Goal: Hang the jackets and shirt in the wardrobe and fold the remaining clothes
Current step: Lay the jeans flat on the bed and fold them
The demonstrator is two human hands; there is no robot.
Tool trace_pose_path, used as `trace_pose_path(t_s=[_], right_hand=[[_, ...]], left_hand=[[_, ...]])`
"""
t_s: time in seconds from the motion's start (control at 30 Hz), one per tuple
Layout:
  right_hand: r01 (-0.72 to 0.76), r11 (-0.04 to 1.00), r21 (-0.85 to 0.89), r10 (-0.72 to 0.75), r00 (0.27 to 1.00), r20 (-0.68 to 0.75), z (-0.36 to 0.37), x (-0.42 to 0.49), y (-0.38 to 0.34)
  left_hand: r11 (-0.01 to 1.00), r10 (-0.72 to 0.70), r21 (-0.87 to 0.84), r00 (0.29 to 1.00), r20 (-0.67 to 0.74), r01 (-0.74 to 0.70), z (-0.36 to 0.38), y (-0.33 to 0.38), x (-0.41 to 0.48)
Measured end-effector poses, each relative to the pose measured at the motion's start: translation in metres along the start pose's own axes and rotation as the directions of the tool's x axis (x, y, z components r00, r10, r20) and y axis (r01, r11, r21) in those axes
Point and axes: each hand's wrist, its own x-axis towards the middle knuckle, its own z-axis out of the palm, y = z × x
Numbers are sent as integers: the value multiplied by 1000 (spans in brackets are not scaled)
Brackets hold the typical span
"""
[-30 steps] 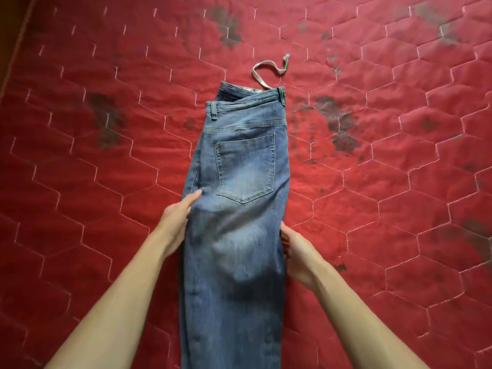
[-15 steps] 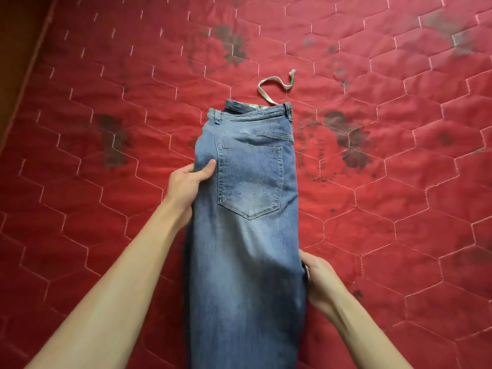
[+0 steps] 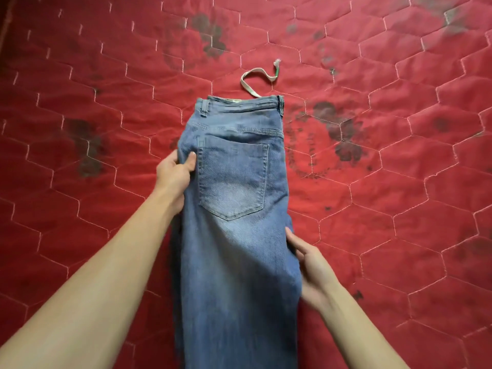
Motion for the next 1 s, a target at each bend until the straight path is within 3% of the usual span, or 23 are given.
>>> trace_pose_path(t_s=[0.13,0.27,0.37,0.5,0.6,0.7,0.8,0.87,0.93,1.0], right_hand=[[124,982,144,-121,992,-30,6,7,3],[37,990,134,-36,999,-7,8,9,4],[56,988,147,-59,998,16,9,9,5],[257,950,178,-252,966,-50,-3,1,16],[365,911,192,-335,926,-173,-11,-1,30],[459,888,-23,-426,802,-418,-20,6,34],[566,693,-445,-716,469,-518,-29,4,23],[556,458,-694,-889,303,-345,-25,-3,14],[456,180,-871,-954,296,-42,-13,-3,9],[338,-31,-940,-915,369,163,-7,10,7]], left_hand=[[979,53,197,999,-3,-52,-6,-7,20],[898,130,432,989,-74,-86,-3,-29,28],[881,141,466,986,-90,-83,-1,-35,29],[864,121,500,990,-78,-66,1,-35,30],[840,128,539,987,-92,-58,1,-33,32],[779,142,625,984,-111,-42,4,-29,26],[732,280,667,954,-110,-138,20,-24,5],[534,543,779,840,-16,-330,29,-26,-4],[244,639,867,744,193,-434,36,-30,-3],[71,539,845,734,414,-530,43,-39,3]])
